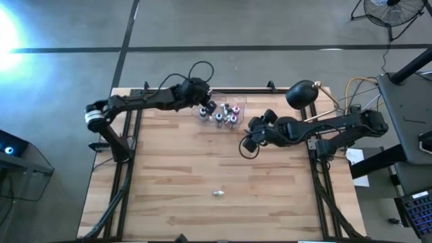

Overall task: Pick & Place food coloring
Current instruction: Put the small purple food coloring bottle into the transparent bin, then put the small red food coloring bottle into the transparent bin

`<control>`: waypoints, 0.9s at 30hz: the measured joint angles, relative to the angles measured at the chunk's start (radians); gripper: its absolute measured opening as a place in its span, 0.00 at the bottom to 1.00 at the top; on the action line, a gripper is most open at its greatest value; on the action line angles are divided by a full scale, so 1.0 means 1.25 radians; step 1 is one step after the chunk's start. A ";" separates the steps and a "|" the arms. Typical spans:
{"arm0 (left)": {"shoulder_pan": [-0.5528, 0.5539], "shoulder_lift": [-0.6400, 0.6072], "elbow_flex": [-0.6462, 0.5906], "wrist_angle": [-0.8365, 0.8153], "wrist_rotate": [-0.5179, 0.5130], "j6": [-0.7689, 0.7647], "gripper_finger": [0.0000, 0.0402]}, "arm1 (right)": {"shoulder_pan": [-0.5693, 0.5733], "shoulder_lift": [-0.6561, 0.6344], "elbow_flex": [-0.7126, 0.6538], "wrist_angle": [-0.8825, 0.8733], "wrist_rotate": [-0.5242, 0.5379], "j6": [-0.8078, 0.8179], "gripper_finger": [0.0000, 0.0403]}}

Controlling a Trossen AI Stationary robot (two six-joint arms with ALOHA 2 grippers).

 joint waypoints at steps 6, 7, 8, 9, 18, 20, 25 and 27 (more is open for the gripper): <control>0.020 0.049 0.004 0.003 0.038 0.033 0.17 | -0.003 0.049 0.040 0.006 -0.001 0.003 0.56; 0.020 0.053 0.004 0.005 0.057 0.041 0.19 | -0.003 0.059 0.045 0.004 -0.001 0.003 0.56; 0.020 0.056 0.004 0.005 0.069 0.045 0.21 | -0.002 0.069 0.051 0.001 -0.003 0.007 0.56; 0.019 0.059 0.004 0.005 0.071 0.045 0.24 | -0.002 0.080 0.058 0.003 -0.009 0.013 0.56; -0.001 0.008 0.003 -0.090 0.008 0.017 0.40 | 0.008 0.145 0.086 -0.002 -0.115 0.038 0.56; -0.027 -0.037 -0.004 -0.091 0.052 0.038 0.40 | 0.017 0.146 0.090 -0.001 -0.121 0.034 0.56; -0.132 -0.123 -0.044 -0.094 0.150 0.054 0.40 | 0.033 0.145 0.090 0.002 -0.177 -0.034 0.56; -0.183 -0.147 -0.064 -0.089 0.149 0.025 0.40 | 0.046 0.146 0.090 0.005 -0.188 -0.075 0.56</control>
